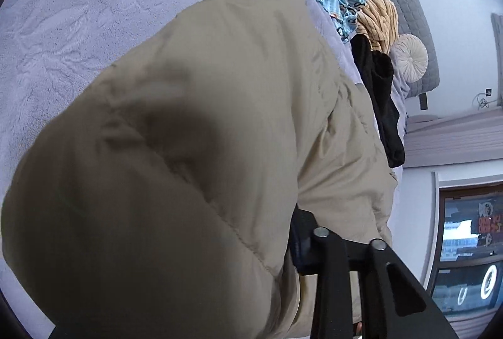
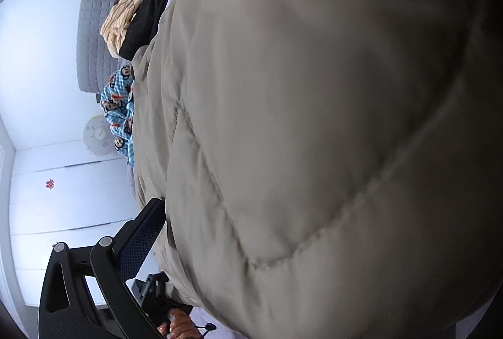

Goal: Fold large clothes

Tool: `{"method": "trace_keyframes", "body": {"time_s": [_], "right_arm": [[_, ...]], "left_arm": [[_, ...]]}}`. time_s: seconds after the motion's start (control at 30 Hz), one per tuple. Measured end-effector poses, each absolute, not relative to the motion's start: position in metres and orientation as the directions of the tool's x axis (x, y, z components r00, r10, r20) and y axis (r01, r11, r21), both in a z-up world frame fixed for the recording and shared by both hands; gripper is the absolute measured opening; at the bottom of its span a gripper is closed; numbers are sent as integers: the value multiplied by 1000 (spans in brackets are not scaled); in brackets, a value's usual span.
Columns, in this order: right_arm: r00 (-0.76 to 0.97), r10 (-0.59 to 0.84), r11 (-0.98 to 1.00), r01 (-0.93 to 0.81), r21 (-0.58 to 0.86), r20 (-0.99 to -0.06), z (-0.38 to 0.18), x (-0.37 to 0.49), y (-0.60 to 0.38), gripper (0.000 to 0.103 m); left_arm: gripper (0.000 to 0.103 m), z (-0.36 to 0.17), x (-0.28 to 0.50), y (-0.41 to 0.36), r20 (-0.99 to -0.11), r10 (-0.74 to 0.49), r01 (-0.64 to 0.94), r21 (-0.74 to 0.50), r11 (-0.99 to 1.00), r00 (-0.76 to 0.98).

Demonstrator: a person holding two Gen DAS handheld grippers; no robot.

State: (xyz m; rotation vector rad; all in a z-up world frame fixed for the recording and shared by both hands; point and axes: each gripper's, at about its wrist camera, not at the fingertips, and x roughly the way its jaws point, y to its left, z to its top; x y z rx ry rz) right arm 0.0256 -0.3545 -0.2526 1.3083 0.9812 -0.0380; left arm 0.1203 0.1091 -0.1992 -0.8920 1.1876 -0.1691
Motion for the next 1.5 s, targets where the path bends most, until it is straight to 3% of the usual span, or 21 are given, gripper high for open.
{"method": "trace_keyframes", "body": {"time_s": [0.03,0.1,0.17,0.3,0.53,0.73,1.13,1.23,1.27,1.3,1.43,1.5], "right_arm": [[622,483,304,541,784,-616,-252,24,-355,95],[620,476,293,557,777,-624,-253,19,-358,53],[635,484,274,544,793,-602,-251,14,-358,36],[647,462,336,505,795,-606,-229,6,-353,25],[648,448,388,480,787,-616,-201,-24,-337,24],[603,469,413,496,764,-645,-198,-56,-325,24],[509,542,445,501,742,-669,-207,-123,-332,24],[475,553,424,548,721,-685,-217,-140,-343,38],[459,544,434,563,704,-703,-215,-141,-346,49],[445,530,458,566,686,-722,-211,-142,-349,54],[409,458,619,491,613,-789,-179,-158,-351,54],[418,427,681,434,589,-802,-158,-165,-349,40]], "left_arm": [[25,-192,118,108,-739,-534,-293,-661,690,410],[21,-173,116,99,-768,-480,-202,-596,777,424],[19,-155,115,88,-785,-437,-116,-532,839,440],[19,-124,107,81,-771,-431,0,-488,873,469],[19,-95,84,95,-752,-464,111,-471,875,468],[19,-100,26,113,-755,-484,131,-480,868,442],[19,-126,-116,124,-847,-424,-22,-454,891,319],[20,-131,-125,138,-869,-409,-98,-449,888,279],[20,-127,-125,145,-872,-404,-106,-446,889,277],[20,-120,-126,151,-877,-388,-106,-431,896,282],[20,-86,-140,173,-902,-285,-96,-331,939,325],[20,-68,-146,182,-901,-222,-105,-279,954,372]]}}
